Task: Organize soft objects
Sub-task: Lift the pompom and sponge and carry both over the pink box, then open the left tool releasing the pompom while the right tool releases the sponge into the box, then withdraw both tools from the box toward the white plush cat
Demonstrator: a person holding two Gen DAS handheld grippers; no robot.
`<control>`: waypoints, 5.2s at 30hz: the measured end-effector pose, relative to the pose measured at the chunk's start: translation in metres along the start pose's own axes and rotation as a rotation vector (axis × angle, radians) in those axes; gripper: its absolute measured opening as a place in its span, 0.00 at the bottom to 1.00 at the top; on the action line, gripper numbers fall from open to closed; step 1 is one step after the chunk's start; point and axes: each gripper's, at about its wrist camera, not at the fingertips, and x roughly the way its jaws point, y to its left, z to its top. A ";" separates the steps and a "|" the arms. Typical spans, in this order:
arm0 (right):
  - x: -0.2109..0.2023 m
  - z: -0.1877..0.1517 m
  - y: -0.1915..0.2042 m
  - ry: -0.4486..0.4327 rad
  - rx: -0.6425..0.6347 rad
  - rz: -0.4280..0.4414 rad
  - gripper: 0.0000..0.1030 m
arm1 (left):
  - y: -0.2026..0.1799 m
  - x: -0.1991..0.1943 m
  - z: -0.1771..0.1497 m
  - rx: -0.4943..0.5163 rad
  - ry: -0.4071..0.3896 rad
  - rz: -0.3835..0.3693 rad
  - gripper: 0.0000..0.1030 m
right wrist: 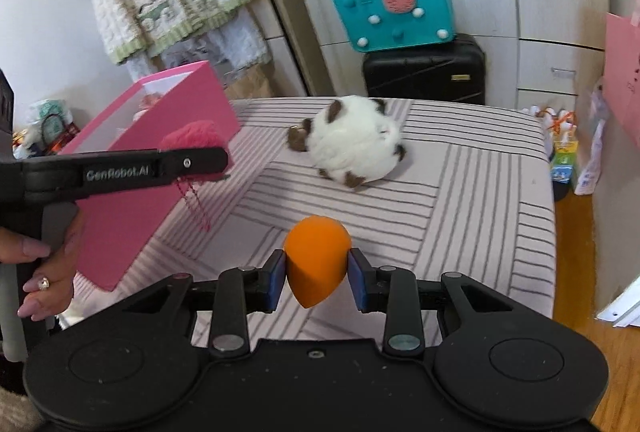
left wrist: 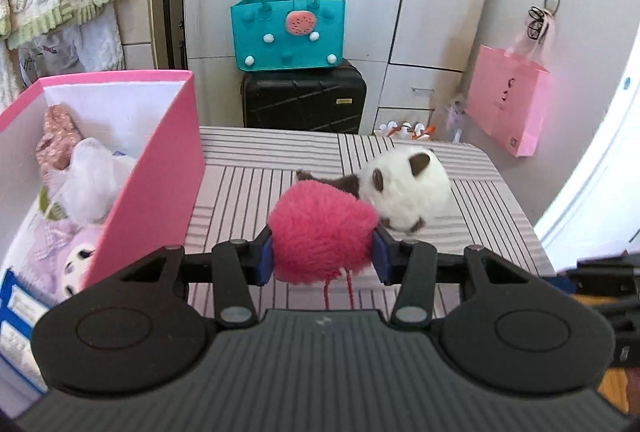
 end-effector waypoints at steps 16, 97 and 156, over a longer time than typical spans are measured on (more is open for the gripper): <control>-0.049 -0.002 0.056 -0.013 -0.065 0.051 0.37 | 0.016 -0.092 -0.022 0.107 -0.019 -0.101 0.45; 0.144 0.124 0.273 0.139 -0.381 0.269 0.39 | 0.237 -0.090 0.006 0.037 0.036 0.053 0.53; -0.111 0.018 0.250 -0.065 -0.418 0.140 0.84 | 0.111 -0.228 -0.028 0.267 0.164 0.068 0.94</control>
